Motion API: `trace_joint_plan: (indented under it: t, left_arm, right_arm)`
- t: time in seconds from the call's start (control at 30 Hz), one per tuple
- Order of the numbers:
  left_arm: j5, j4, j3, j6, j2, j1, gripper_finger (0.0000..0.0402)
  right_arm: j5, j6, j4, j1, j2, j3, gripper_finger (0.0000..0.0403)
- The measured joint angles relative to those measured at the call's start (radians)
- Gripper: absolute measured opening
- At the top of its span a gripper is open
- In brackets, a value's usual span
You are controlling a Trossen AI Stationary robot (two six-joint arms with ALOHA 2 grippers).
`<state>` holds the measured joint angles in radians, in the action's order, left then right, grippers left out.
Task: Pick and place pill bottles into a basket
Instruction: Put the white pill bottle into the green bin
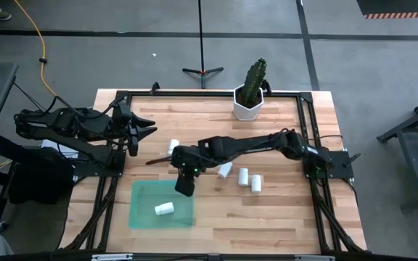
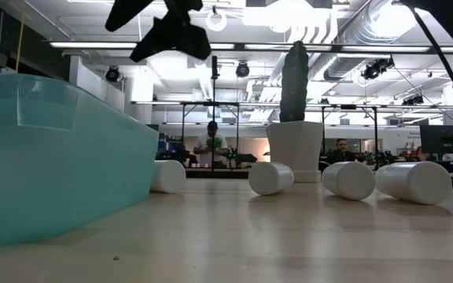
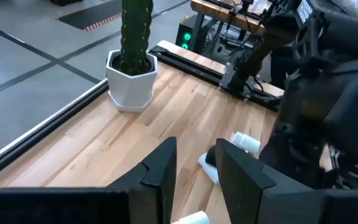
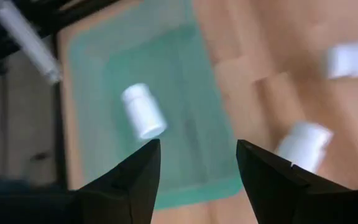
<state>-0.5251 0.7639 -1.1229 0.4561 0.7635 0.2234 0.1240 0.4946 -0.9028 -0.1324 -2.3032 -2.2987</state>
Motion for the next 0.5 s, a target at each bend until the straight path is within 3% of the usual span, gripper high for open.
trace_joint_plan:
  t: [0.23, 0.37, 0.5]
  left_arm:
    - [0.0, 0.033, -0.001, -0.04, -0.001, 0.0, 0.0147]
    - [-0.009, 0.19, -0.001, -0.047, -0.002, -0.001, 0.0147]
    - [-0.041, 0.351, -0.001, 0.043, -0.002, -0.001, 0.0147]
  right_arm:
    - [-0.093, -0.027, -0.014, 0.0, -0.004, 0.007, 0.0194]
    - [-0.096, -0.04, -0.052, -0.005, -0.004, 0.007, 0.0194]
    - [-0.108, -0.04, -0.106, -0.007, 0.004, 0.007, 0.019]
